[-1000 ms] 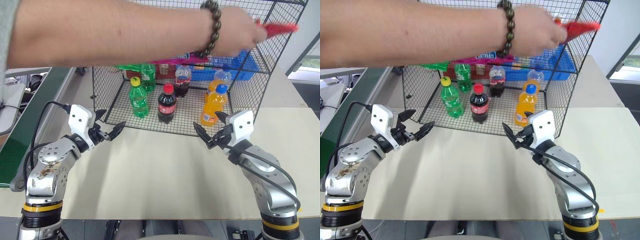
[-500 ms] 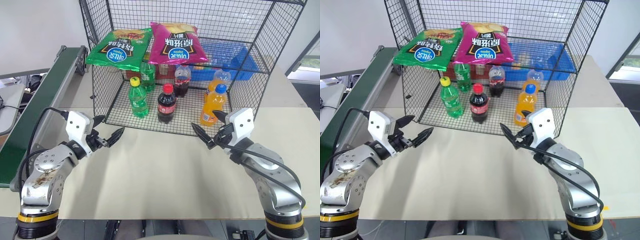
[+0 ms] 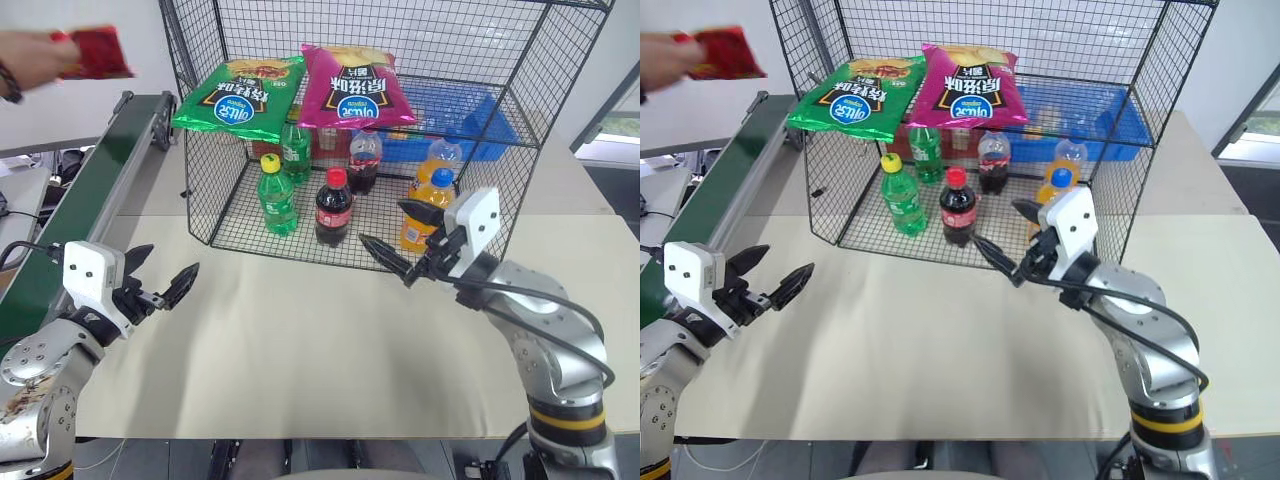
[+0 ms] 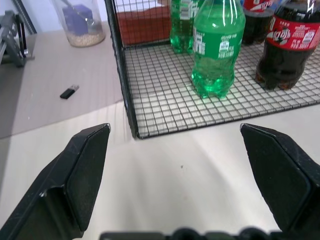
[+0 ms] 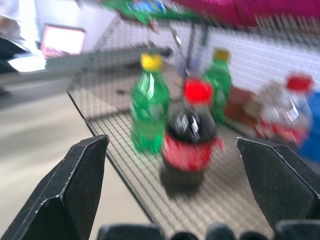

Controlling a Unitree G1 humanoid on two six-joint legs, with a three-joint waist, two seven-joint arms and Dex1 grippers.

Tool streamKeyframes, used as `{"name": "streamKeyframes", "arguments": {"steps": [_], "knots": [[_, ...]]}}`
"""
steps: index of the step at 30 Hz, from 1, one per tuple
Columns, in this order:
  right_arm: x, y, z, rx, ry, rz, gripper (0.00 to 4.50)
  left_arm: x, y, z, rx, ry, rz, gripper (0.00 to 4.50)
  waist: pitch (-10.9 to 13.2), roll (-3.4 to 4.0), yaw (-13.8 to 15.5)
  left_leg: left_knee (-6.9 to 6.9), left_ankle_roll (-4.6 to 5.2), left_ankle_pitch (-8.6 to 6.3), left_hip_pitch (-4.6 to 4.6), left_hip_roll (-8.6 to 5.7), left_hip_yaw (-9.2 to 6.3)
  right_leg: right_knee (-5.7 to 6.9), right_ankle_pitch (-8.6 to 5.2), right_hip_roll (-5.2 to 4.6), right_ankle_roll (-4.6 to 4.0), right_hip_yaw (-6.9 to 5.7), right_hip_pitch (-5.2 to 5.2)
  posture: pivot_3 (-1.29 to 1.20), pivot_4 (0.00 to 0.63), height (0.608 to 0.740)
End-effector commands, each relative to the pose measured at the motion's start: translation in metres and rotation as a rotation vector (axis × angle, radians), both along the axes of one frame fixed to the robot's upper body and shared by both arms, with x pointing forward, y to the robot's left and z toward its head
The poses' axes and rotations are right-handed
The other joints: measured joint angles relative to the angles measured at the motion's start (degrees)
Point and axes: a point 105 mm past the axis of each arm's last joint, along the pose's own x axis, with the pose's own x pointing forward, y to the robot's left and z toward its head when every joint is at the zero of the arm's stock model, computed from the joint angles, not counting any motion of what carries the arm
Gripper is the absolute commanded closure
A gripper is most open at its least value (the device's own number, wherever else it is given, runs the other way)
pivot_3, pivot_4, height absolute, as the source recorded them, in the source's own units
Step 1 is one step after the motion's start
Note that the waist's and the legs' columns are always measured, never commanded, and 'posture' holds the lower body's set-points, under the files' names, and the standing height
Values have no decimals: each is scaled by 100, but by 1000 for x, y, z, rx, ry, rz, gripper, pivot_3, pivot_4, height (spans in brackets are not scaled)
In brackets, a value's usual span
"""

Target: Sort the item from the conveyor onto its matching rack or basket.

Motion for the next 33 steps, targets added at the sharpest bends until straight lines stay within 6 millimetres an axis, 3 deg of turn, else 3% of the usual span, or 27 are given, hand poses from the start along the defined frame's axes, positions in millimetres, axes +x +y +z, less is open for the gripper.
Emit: {"name": "streamKeyframes", "arguments": {"steps": [1,11,21,25,33], "knots": [[-2,4,10,11,-19,30,0,-6,-2,12,6,-54,-11,53,0,0,10,-1,0,0,-2,0,0,-1,0,-2,0,-1,0,0,150,740],[-6,7,17,-26,-28,91,0,-14,11,-1,-3,-7,54,53,0,0,-13,-2,0,0,-1,4,1,-1,0,-8,-1,2,-3,0,150,740],[-7,27,56,-30,-105,289,0,-21,47,37,-107,-128,249,53,1,-1,-4,-1,1,0,-2,6,0,1,0,-10,-1,-1,-5,0,150,740],[-7,30,57,-48,-113,316,0,-23,49,40,-245,-128,298,53,1,-2,4,0,1,0,-3,5,-2,1,0,-29,-1,-5,-4,0,150,740],[-15,37,67,-62,-147,376,0,-20,49,40,-746,-145,438,53,1,-5,9,6,1,0,-7,4,-13,6,1,-34,-1,-9,-3,0,150,740]]}}
